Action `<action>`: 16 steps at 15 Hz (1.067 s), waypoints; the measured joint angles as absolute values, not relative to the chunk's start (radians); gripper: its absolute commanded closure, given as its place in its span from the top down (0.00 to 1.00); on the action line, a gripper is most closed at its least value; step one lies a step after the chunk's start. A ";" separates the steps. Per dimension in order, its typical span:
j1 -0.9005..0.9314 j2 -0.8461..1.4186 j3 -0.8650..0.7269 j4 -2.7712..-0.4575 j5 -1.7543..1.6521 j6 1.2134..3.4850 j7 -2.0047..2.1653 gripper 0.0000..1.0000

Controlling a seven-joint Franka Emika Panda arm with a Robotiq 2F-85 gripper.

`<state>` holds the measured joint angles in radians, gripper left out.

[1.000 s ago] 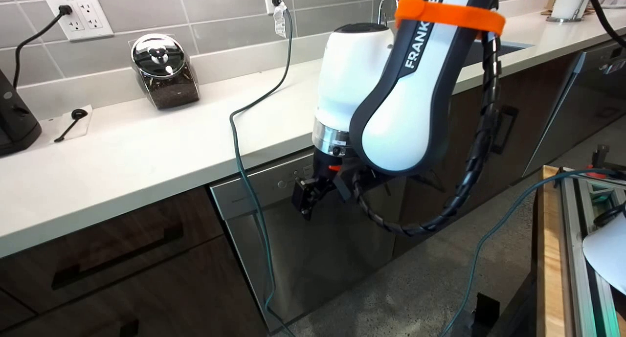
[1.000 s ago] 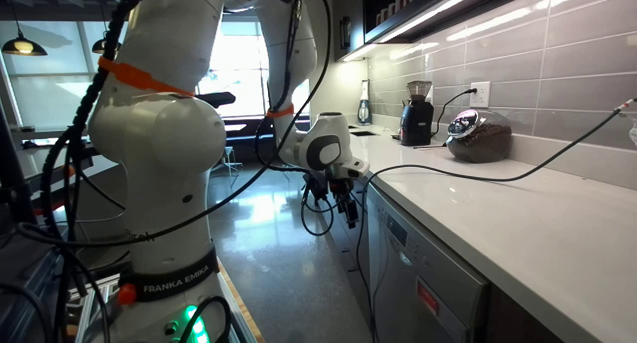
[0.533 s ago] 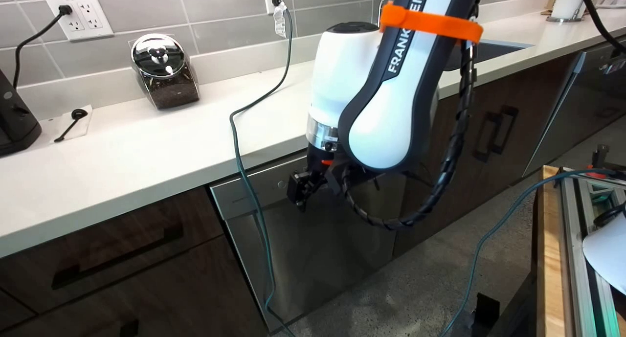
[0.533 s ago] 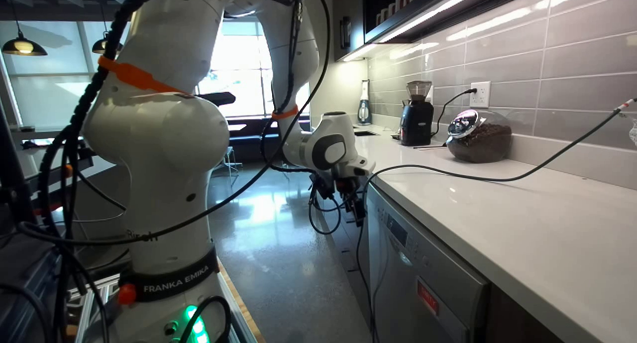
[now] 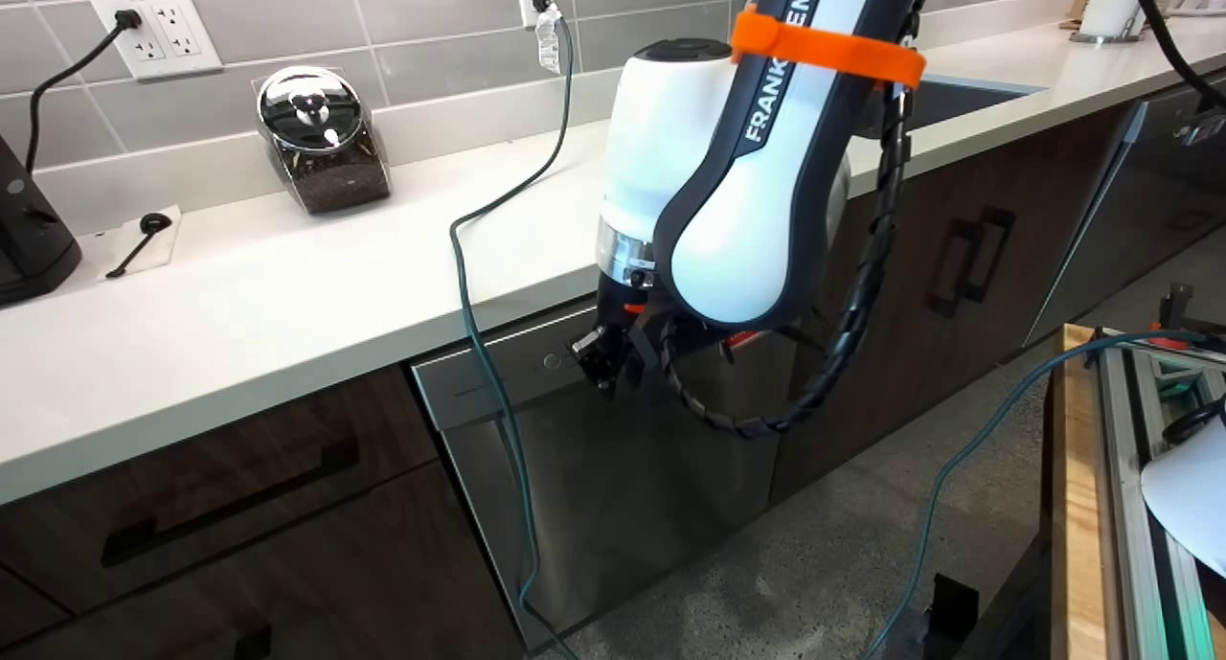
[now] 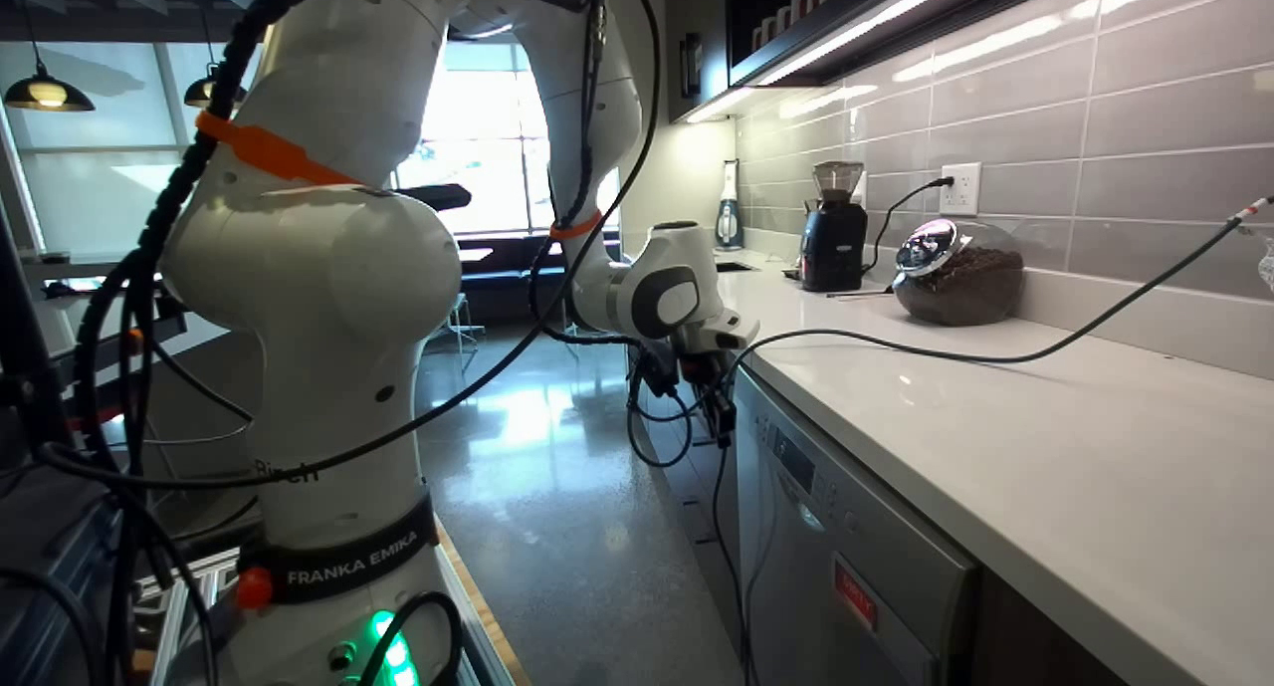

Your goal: Press a button on the dishwasher

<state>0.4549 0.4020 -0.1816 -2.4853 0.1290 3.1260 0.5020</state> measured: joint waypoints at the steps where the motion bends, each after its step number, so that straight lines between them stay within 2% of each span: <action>1: 0.458 0.402 -0.186 -2.485 0.129 3.126 0.502 0.01; 16: 0.465 0.414 -0.203 -2.464 0.137 3.126 0.502 0.00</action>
